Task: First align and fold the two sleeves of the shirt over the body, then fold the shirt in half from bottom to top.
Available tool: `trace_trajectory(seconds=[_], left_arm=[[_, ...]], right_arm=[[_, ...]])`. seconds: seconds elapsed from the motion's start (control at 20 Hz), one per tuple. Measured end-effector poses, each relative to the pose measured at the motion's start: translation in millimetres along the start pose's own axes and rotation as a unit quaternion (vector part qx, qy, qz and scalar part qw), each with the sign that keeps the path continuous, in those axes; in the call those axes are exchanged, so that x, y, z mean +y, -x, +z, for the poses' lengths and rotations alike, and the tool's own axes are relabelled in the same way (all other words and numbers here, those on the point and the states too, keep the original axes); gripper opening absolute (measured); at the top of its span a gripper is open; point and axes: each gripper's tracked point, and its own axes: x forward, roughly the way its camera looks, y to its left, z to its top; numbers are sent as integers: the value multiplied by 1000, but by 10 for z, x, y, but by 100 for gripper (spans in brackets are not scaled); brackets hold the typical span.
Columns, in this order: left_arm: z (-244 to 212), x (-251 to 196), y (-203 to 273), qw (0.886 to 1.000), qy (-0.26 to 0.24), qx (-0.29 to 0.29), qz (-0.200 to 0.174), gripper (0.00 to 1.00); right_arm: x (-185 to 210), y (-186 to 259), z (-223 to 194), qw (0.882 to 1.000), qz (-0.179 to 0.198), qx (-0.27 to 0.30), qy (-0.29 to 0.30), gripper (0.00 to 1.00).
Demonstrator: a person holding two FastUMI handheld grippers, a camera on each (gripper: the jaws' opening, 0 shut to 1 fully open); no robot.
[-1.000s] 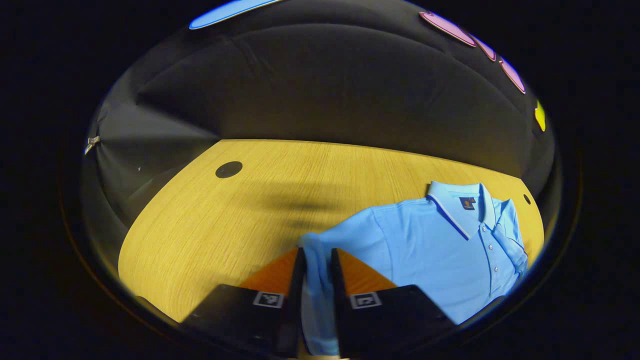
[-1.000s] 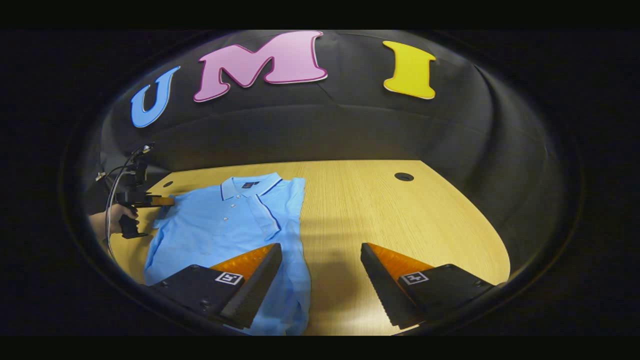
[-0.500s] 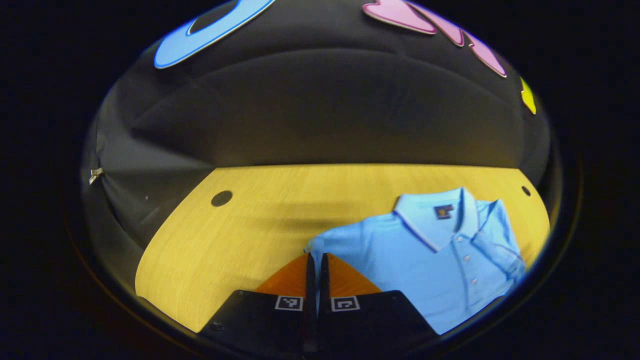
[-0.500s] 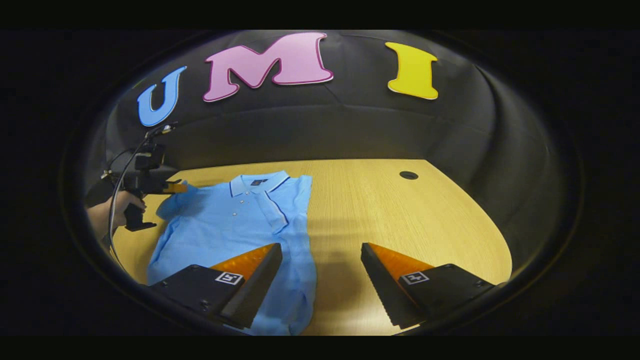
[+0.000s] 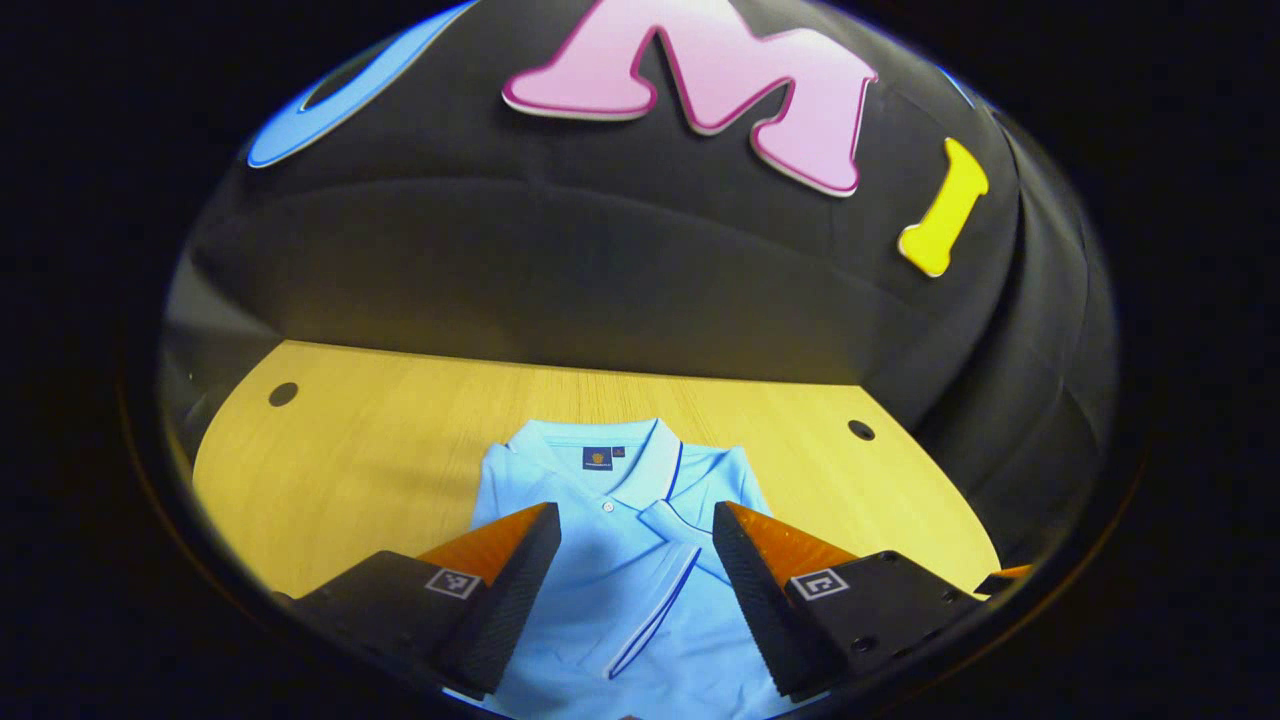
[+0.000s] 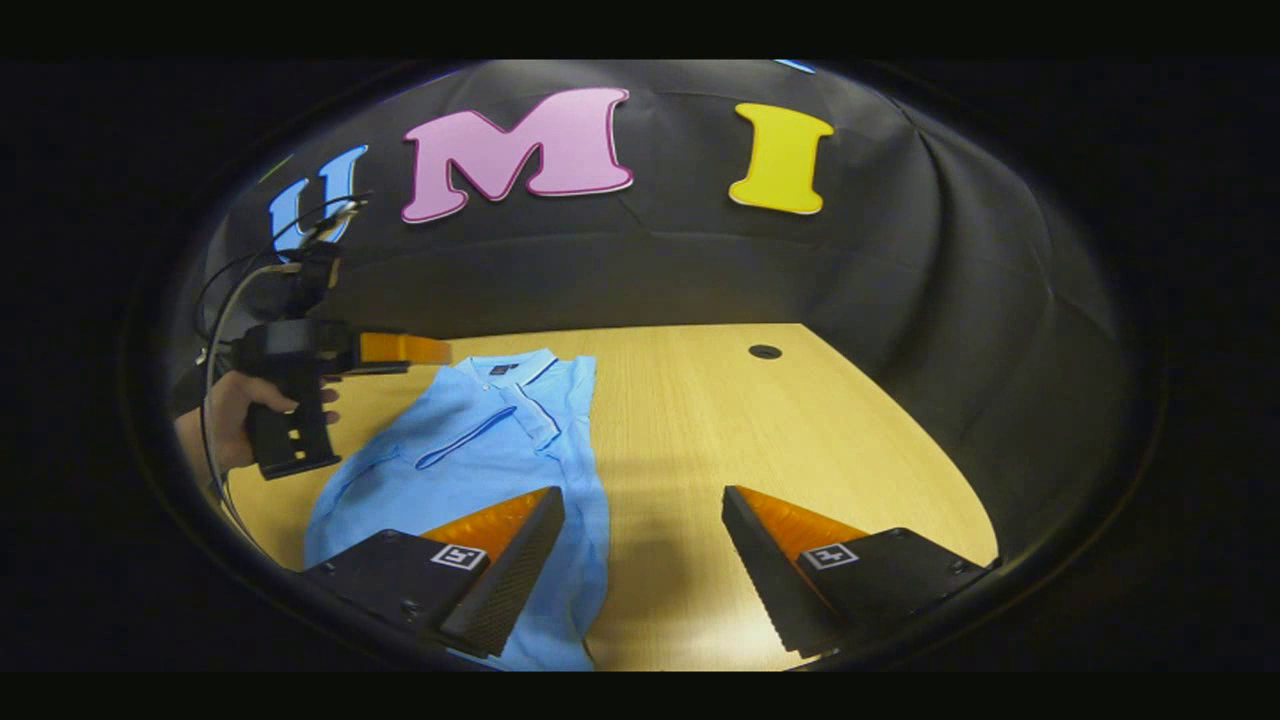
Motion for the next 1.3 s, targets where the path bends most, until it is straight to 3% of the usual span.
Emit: trace_trajectory(seconds=[0.3,0.5,0.65,0.8,0.9,0.95,1.05,1.1,1.15,1.3], left_arm=[[-396,803,1701,998,6,-7,64,97],[-967,1057,2405,996,22,12,83,97],[-1406,1006,2775,995,12,35,88,97],[-1827,869,2963,995,-12,65,76,97],[-2065,731,2993,994,-5,87,59,97],[-2158,662,3007,994,2,95,50,97],[-2349,586,3010,993,-1,109,47,98],[-2430,563,3009,992,-4,117,45,92],[-2502,531,2998,991,-6,125,44,97],[-2739,502,2910,987,-8,154,51,97]], right_arm=[[126,666,-387,1000,-1,26,-2,98],[222,960,-637,999,-2,42,8,98],[314,1075,-877,997,5,70,-13,98],[398,1136,-1099,995,10,97,-16,98],[438,1151,-1274,994,13,111,-8,95],[437,1161,-1360,993,11,118,-5,98],[510,1167,-1527,991,15,134,-8,98],[550,1169,-1601,990,18,142,-10,98],[580,1171,-1657,989,19,148,-8,98],[526,1145,-1764,988,1,154,11,98]])
